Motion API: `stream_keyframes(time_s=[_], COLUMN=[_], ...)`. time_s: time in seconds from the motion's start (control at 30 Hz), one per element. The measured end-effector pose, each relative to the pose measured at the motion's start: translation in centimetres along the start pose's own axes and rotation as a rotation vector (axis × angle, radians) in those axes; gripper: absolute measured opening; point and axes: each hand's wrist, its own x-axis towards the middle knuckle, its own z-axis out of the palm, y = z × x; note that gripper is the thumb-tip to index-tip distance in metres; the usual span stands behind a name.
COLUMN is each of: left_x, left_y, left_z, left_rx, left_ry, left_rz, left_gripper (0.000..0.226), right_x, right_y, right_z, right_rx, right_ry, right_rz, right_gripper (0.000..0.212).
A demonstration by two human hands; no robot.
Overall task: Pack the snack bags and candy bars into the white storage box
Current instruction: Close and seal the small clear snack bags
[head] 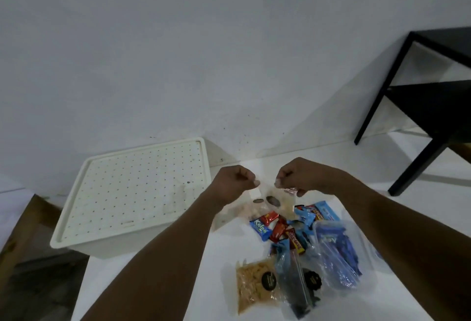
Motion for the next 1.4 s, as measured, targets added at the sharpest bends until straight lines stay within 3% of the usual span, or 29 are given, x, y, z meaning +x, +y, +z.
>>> stream_keyframes(time_s=[0.1,0.43,0.5,0.63,0.8,0.93,1.13,1.27,1.4], left_x=[-0.9,-3.0,-3.4,-4.1,-4.1,-3.8,-4.1,-4.3,-4.1], left_y=[1.9,5.0,5.2,5.3,5.4,5.6,5.0,4.6,4.5], left_z=[-1.0,-0.7,-0.7,-0.6,-0.9,-1.4,-0.7,-0.3,-0.8], left_rx=[-0.024,-0.306,-0.334,-0.303,-0.396,-0.536,-0.692,-0.719,-0.637], left_ry=[-0.028,0.012,0.033,0.038,0.096,0.134,0.151,0.164,0.234], left_rz=[0.027,0.098,0.1,0.131,0.151,0.147,0.099,0.095,0.108], left_gripper=[0.034,0.008,0.008,0.018,0.011,0.01,0.018,0.011,0.016], right_x=[-1.8,-4.2,-4.3,-4.1,-4.1,-4.3,-4.0,-3.7,-3.9], right_y=[-0.7,-1.0,-1.3,-2.8,-4.3,-4.8,-6.0,-6.8,-7.3], right_z=[-1.6,0.3,1.1,2.0,2.1,3.0,3.7,4.0,4.4], right_rx=[0.178,0.658,0.711,0.71,0.66,0.884,1.008,0.943,0.824], right_ry=[0.075,0.252,0.303,0.437,0.488,0.476,0.612,0.684,0.627], right_rz=[-0.048,-0.172,-0.188,-0.225,-0.293,-0.291,-0.276,-0.249,-0.282], right_gripper=[0.018,0.038,0.034,0.012,0.015,0.015,0.008,0.014,0.023])
